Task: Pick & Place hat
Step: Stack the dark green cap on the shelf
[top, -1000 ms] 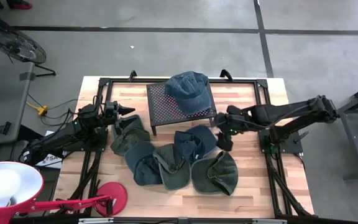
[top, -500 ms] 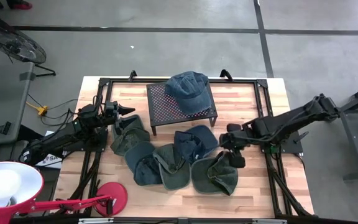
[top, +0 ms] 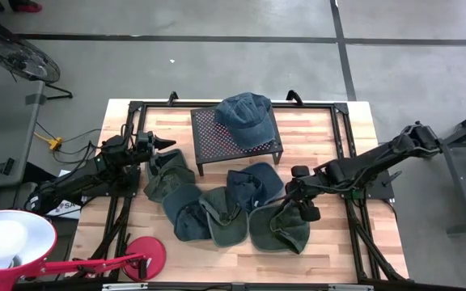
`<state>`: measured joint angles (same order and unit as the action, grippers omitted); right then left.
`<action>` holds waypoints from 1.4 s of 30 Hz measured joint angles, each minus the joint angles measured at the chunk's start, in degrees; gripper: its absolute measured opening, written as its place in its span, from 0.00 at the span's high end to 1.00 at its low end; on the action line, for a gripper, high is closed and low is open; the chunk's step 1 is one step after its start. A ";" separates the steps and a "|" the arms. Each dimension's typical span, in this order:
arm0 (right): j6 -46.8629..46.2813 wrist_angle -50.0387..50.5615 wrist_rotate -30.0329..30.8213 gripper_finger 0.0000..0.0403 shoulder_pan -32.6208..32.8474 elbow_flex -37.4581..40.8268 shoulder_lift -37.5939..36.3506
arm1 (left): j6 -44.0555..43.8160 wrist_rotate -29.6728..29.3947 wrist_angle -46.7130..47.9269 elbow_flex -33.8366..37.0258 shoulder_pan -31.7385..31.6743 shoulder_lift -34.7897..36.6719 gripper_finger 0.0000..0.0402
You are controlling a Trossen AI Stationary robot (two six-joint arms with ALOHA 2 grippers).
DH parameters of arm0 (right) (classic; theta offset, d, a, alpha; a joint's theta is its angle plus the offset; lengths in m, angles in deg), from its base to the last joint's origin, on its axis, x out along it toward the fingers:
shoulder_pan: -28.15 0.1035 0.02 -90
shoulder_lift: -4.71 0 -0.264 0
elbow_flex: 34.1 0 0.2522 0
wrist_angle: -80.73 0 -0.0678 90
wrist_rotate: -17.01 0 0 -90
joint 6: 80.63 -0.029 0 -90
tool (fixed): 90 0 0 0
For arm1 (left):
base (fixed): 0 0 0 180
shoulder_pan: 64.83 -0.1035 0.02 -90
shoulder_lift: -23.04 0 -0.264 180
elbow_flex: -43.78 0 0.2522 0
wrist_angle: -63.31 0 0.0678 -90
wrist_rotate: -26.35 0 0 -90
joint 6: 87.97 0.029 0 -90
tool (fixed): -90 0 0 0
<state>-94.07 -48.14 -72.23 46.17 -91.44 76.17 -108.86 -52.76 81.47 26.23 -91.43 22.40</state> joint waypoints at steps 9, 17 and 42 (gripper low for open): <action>-0.70 -6.74 -0.20 0.46 0.00 2.89 0.00 | -0.01 0.00 0.00 0.01 0.01 0.00 0.31; -1.02 -6.81 -1.18 0.65 0.02 2.89 0.00 | 0.39 -0.18 -0.01 0.00 0.00 0.00 0.31; -3.87 1.24 1.28 0.99 0.06 -10.92 0.04 | -7.12 -7.36 -0.05 0.04 0.01 0.01 0.31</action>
<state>-97.94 -46.90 -70.95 46.23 -102.36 76.21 -115.98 -60.12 81.42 26.27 -91.42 22.41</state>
